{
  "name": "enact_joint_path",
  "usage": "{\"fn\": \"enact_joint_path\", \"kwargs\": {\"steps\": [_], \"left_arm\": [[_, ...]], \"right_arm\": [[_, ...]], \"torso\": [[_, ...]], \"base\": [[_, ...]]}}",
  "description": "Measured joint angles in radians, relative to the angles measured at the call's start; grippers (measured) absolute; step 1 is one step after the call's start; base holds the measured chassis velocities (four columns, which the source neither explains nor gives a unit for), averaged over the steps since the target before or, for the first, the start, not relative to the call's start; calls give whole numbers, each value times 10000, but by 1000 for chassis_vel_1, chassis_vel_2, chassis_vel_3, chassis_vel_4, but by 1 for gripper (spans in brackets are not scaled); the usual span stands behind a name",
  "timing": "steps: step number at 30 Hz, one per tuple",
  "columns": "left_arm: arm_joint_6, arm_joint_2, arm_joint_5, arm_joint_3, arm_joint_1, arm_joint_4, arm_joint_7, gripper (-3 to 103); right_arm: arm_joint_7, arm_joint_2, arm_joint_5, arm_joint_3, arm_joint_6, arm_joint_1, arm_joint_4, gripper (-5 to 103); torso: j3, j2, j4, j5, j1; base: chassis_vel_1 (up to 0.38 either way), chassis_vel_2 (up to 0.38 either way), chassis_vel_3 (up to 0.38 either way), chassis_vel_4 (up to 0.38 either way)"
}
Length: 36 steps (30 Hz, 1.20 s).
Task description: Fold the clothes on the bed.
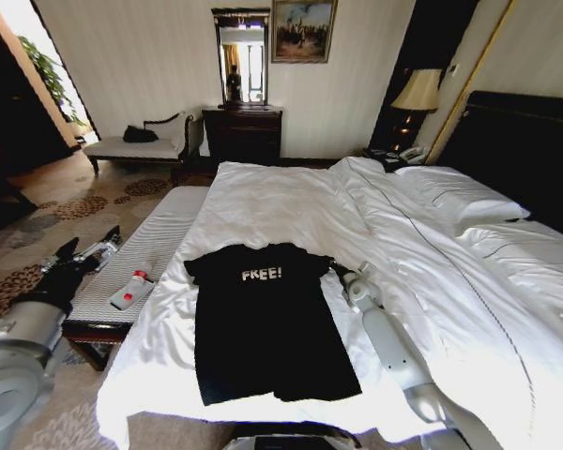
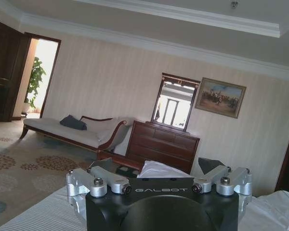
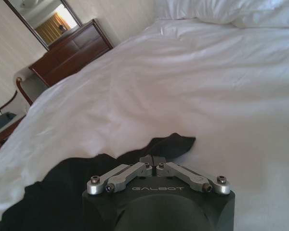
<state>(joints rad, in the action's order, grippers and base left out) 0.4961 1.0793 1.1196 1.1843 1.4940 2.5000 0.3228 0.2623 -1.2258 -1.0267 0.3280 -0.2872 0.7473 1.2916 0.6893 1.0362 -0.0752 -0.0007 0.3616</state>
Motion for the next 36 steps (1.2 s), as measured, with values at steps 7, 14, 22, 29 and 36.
{"fn": "enact_joint_path", "kwargs": {"steps": [7,14,22,29,36], "left_arm": [[-8,-62,12,67,20,0,-1,100],[-31,-41,3,68,28,0,-1,100],[-35,-31,-40,-30,-27,0,1,100],[-20,-27,-106,-106,-101,0,14,100],[-15,-6,-129,-82,-71,-21,20,100]], "right_arm": [[223,-243,156,-59,20,-8,-281,19],[675,-310,56,165,38,-554,-590,41],[786,-237,-364,35,-214,-1223,-1378,69],[728,-392,-747,-363,-819,-1411,-1621,83],[544,-585,-653,-576,-876,-1620,-1806,61]], "torso": [[0,0,-6,2,0],[0,0,-4,0,0],[1,0,-4,2,0],[0,0,-4,1,0],[1,-1,-4,2,0]], "base": [[0,0,0,0],[0,0,0,0],[0,0,0,0],[0,0,0,0],[0,0,0,0]]}}
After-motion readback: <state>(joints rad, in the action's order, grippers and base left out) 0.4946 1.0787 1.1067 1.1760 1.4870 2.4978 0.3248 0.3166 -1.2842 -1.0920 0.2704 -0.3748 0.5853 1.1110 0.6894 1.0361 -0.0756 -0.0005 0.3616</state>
